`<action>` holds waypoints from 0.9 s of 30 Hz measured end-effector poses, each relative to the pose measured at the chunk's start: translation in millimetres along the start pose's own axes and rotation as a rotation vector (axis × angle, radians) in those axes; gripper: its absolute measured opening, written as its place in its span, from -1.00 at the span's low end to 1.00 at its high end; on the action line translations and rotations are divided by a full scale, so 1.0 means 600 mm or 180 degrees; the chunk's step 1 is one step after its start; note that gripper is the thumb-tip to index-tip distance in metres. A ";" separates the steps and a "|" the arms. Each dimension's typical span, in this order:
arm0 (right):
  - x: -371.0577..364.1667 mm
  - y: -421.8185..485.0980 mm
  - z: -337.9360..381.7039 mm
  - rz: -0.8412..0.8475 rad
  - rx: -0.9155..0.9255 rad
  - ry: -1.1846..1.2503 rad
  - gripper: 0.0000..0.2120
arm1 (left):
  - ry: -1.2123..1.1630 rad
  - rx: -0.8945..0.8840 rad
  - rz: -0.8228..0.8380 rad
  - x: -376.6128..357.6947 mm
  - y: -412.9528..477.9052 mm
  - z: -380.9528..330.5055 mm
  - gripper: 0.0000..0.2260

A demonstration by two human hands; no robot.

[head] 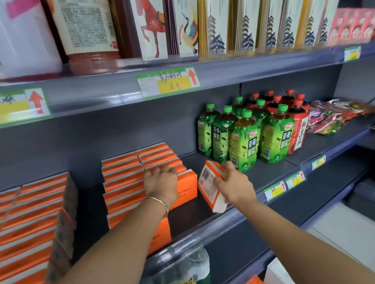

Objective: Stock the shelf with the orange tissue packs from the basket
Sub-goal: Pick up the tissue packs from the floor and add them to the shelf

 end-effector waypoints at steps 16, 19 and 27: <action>-0.065 -0.059 0.086 0.0648 -0.0298 0.0389 -0.70 | -0.0864 -0.0060 0.0232 0.034 -0.034 0.045 -0.73; -0.053 -0.051 0.066 0.0427 -0.0055 -0.0098 -0.61 | -0.0864 -0.0164 0.0291 0.040 -0.038 0.039 -0.71; -0.061 -0.012 0.028 0.0564 -0.0236 0.0049 -0.33 | -0.0853 -0.0158 0.0384 0.031 -0.034 0.029 -0.57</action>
Point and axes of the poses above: each hand's wrist, its own y-axis towards the middle knuckle, its own x-axis out of the back of the hand, z = x × y, the point moved 3 cm from there along y, towards the middle knuckle, and after that the axes turned 14 degrees about -z, right-handed, at the moved point
